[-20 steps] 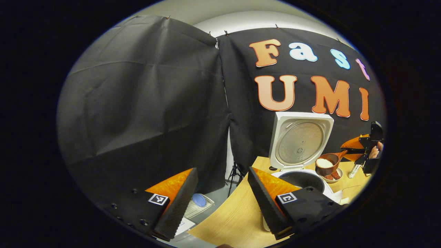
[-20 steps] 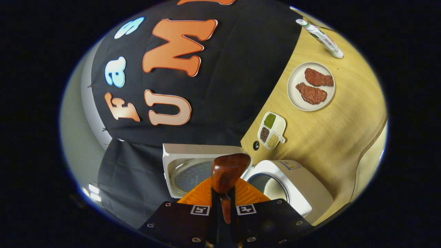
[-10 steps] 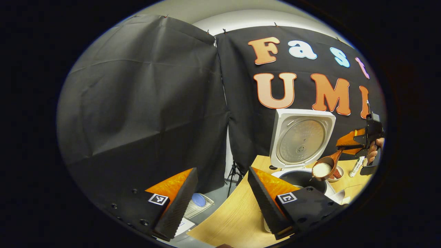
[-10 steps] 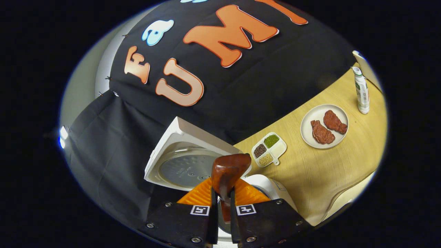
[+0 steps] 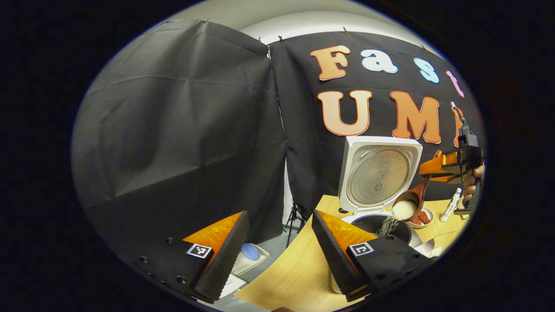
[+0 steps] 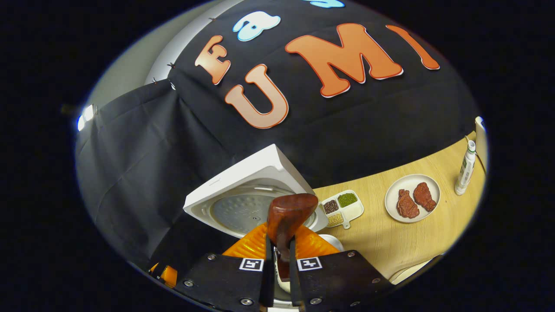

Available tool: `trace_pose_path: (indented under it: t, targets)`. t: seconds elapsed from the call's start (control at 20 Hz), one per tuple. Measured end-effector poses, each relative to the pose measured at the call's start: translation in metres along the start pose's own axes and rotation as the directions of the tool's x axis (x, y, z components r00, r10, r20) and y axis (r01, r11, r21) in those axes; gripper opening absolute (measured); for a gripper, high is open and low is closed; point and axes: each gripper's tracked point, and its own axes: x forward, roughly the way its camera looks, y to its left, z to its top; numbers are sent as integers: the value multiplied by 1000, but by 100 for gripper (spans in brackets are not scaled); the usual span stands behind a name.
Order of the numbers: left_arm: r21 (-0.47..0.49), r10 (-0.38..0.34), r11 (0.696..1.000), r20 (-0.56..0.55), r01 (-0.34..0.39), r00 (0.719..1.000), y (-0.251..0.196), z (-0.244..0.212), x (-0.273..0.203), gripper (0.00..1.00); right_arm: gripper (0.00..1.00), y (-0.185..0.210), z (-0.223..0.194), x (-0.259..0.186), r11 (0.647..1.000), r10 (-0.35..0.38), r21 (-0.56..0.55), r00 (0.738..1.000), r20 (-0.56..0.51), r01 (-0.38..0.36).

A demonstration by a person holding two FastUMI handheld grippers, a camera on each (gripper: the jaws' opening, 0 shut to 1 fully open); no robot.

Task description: Close the left gripper, press the button to open the rice cooker; take a wooden spoon from the chopstick holder with the right hand, scoop a spoonful of rice and pour it into the rice cooker, then put the wooden spoon back into the chopstick holder.

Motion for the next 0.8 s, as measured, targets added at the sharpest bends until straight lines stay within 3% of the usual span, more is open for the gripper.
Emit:
trace_pose_path:
  t: [0.05,0.1,0.15,0.5,0.55,0.8]
  targets:
    - [0,-1,1000,0,1,1000,0,-1,-2,99,14,4,4,-1,1000,8,-12,1000,7,-8]
    - [1,0,1000,1,0,1000,1,-1,-1,94,14,9,7,0,1000,15,-26,1000,12,-15]
    - [1,1,1000,1,-1,1000,2,-1,0,99,14,13,10,0,999,20,-35,1000,17,-20]
    - [-3,9,1000,-1,-9,1000,7,-4,-3,94,14,32,23,-5,990,33,-141,998,45,-26]
    - [-2,12,1000,-1,-12,1000,8,-4,-3,99,14,33,26,-5,987,33,-160,998,49,-25]
    - [2,19,1000,-17,-19,1000,11,-9,-5,99,14,42,32,-9,968,36,-251,997,69,-18]
